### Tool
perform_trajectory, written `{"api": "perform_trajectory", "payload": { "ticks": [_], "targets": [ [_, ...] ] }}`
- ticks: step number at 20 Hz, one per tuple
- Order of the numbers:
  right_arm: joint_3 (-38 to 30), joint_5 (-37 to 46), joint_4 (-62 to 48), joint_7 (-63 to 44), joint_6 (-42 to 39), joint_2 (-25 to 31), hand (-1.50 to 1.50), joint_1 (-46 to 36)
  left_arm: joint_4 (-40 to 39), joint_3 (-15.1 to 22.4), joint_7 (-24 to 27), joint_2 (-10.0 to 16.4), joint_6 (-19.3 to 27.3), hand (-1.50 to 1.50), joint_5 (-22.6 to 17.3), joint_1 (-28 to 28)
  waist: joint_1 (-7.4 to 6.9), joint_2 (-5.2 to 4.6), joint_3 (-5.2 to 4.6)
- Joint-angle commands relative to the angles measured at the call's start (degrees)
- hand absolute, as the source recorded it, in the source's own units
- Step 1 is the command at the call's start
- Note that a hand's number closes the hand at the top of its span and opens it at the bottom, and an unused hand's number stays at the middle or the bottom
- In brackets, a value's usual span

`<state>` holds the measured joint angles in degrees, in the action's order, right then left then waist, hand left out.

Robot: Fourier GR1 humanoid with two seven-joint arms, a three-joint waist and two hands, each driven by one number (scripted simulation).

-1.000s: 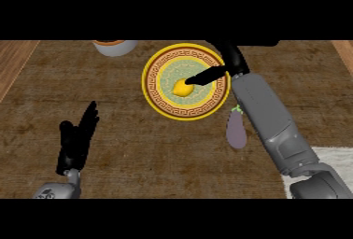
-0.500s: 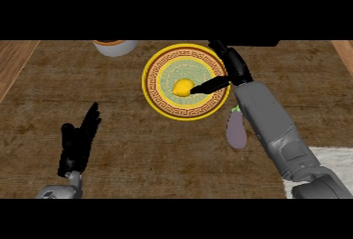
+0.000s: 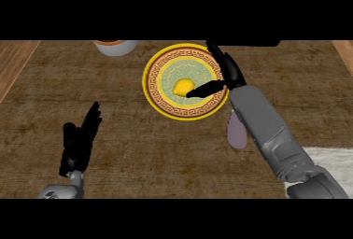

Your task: Pick the lemon from the placemat and place it in the plate

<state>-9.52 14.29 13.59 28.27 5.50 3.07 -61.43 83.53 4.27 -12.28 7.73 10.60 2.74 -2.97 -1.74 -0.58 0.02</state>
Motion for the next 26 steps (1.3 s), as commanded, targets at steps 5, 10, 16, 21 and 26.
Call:
{"api": "perform_trajectory", "payload": {
  "ticks": [5, 10, 16, 21, 26],
  "targets": [
    [-0.63, 0.95, -2.46, 1.03, 3.66, 1.39, -1.50, 0.40, 2.94, 1.47, -2.79, -1.30, 0.44, 0.00, 1.46, 0.02, -0.53, -0.19, 0.04],
    [-0.31, 1.77, -2.34, 0.49, 5.32, 2.04, -1.50, 1.22, -1.65, -3.17, 0.13, 1.39, -2.85, 0.00, -1.38, -2.28, -0.18, -0.16, 0.01],
    [0.16, 2.78, -3.35, -0.52, 3.80, 4.25, -1.50, 1.74, 3.48, -1.94, -2.49, 1.79, -3.37, 0.00, -0.46, 0.86, -0.36, -0.06, 0.04],
    [-1.03, 2.43, -4.30, 2.85, 3.70, 7.66, -1.50, 3.75, 1.44, -0.96, -1.78, -0.51, -2.89, 0.00, -0.07, -0.28, -0.63, -0.33, 0.06],
    [-2.73, 1.06, -3.74, 1.89, 4.33, 8.49, -1.50, 2.95, 2.73, -0.89, -1.02, -0.44, -1.65, 0.00, 1.66, 1.87, -0.57, -0.19, 0.06]
  ]
}}
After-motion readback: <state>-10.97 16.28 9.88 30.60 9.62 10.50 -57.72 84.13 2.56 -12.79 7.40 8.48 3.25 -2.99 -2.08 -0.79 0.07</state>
